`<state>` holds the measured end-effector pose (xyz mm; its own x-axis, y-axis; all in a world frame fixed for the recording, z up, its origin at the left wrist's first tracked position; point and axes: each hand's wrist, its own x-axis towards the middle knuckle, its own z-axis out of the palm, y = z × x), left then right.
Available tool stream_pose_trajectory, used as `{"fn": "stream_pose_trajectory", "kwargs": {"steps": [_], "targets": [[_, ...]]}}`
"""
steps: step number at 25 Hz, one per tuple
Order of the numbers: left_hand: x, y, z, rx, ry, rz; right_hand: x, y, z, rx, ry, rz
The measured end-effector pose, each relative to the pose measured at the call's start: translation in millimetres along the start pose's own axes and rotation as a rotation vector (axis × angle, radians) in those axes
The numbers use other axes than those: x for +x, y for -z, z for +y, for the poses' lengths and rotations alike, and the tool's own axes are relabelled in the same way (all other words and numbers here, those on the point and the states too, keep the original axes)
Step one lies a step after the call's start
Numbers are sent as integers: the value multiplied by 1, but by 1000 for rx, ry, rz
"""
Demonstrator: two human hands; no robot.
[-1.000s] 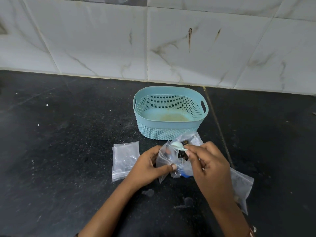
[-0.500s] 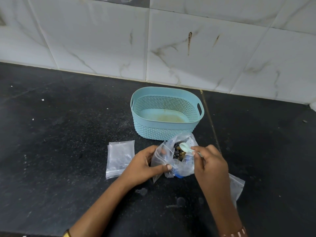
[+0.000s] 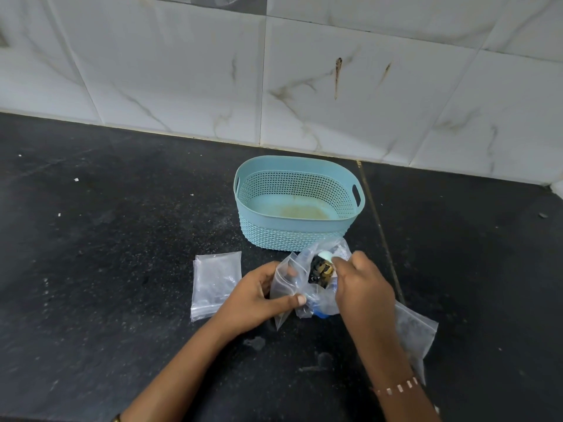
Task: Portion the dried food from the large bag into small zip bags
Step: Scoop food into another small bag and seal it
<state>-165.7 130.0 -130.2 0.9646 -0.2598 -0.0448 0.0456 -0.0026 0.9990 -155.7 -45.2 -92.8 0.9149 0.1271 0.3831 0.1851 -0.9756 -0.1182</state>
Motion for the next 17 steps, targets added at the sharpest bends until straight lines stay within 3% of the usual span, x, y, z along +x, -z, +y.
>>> {"fn": "stream_pose_trajectory", "kwargs": {"steps": [5, 17], "targets": [[-3, -1, 7, 35, 25, -29, -3, -4, -2, 11, 25, -119], [2, -5, 15, -78, 125, -41, -3, -10, 3, 204, -161, -145]]}}
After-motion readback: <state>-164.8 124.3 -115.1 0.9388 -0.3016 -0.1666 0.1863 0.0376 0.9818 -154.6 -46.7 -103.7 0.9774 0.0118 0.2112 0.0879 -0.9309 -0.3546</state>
